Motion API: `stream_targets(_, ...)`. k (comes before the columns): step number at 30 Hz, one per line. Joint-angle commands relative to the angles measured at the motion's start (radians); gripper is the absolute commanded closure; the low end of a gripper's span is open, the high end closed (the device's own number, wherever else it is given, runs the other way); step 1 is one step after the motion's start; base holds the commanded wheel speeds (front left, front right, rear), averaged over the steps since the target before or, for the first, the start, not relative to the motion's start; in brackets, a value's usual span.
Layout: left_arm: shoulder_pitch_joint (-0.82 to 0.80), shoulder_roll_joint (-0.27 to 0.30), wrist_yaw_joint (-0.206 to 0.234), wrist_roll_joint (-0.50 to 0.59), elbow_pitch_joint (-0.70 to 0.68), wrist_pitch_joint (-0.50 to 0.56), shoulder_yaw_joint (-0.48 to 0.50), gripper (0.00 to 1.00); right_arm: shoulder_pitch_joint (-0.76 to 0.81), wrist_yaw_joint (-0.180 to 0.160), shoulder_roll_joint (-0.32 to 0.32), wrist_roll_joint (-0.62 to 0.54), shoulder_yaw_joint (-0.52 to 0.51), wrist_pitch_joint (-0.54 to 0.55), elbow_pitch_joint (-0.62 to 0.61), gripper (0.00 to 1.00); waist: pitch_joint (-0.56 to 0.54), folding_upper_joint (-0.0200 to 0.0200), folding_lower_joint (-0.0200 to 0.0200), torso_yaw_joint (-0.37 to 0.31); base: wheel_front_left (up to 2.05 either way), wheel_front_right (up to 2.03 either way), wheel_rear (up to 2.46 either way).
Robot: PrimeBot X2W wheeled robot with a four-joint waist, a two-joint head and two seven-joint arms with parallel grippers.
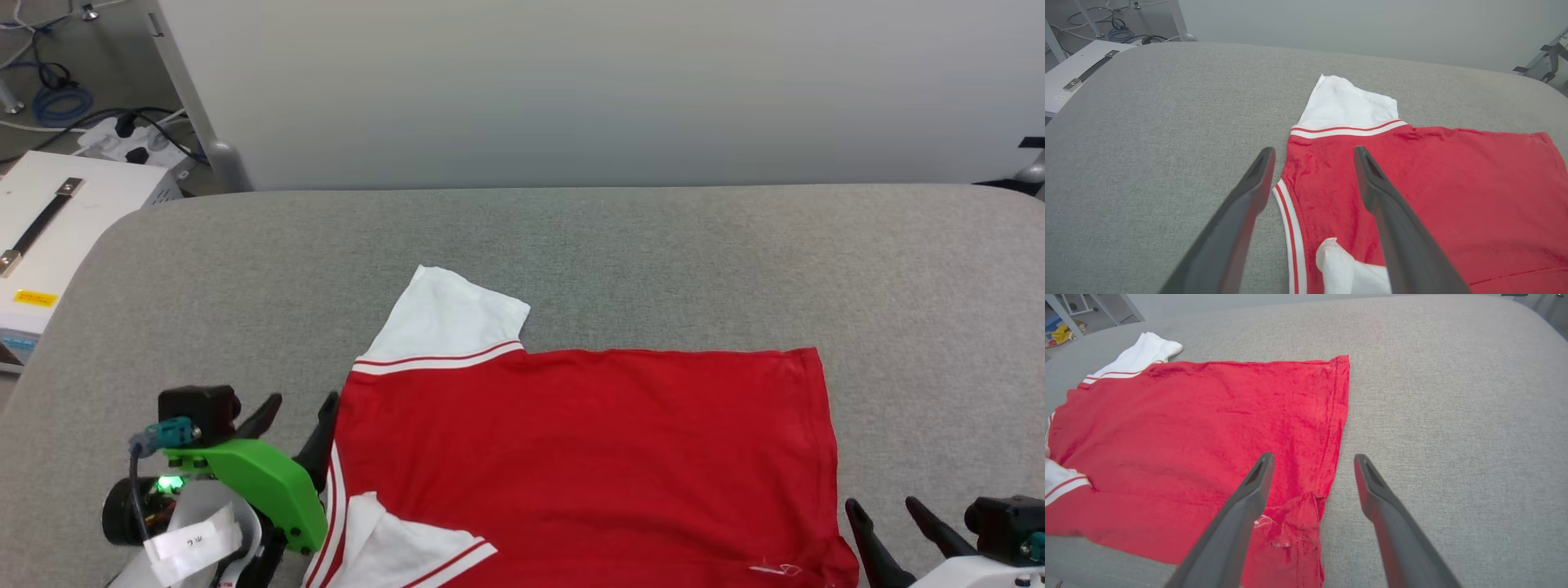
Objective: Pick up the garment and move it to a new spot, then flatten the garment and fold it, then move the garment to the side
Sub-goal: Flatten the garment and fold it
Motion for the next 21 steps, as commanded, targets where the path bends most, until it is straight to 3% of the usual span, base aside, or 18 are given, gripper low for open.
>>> stream_targets(1, -0.034, -0.008, 0.005, 0.010, 0.000, -0.023, 0.012, 0.00, -0.019, -0.001, 0.014, -0.015, -0.008, -0.031, -0.022, 0.00, 0.031, 0.0000, 0.0000, -0.032, 0.00, 0.00, 0.00)
stream_targets(7, -0.164, -0.016, -0.017, 0.020, 0.055, -0.044, 0.039, 0.00, -0.090, -0.001, 0.047, -0.056, -0.002, -0.162, -0.075, 0.00, 0.111, 0.0000, 0.0000, -0.104, 0.00, 0.00, 0.00)
stream_targets(10, -0.272, -0.011, -0.058, 0.009, 0.132, -0.026, 0.052, 0.00, -0.153, -0.001, 0.060, -0.064, 0.023, -0.229, -0.094, 0.00, 0.180, 0.0000, 0.0000, -0.160, 0.00, 0.00, 0.00)
stream_targets(16, -0.447, 0.003, -0.167, -0.030, 0.291, 0.083, 0.035, 0.00, -0.243, -0.001, 0.070, -0.056, 0.065, -0.281, -0.081, 0.00, 0.288, 0.0000, 0.0000, -0.227, 0.00, 0.00, 0.00)
stream_targets(18, -0.531, 0.015, -0.228, -0.056, 0.379, 0.172, 0.018, 0.00, -0.284, -0.001, 0.072, -0.050, 0.085, -0.303, -0.062, 0.00, 0.333, 0.0000, 0.0000, -0.256, 0.00, 0.00, 0.00)
stream_targets(21, -0.596, 0.027, -0.269, -0.090, 0.455, 0.270, 0.006, 0.00, -0.313, -0.001, 0.076, -0.045, 0.094, -0.321, -0.045, 0.00, 0.365, 0.0000, 0.0000, -0.278, 0.00, 0.00, 0.00)
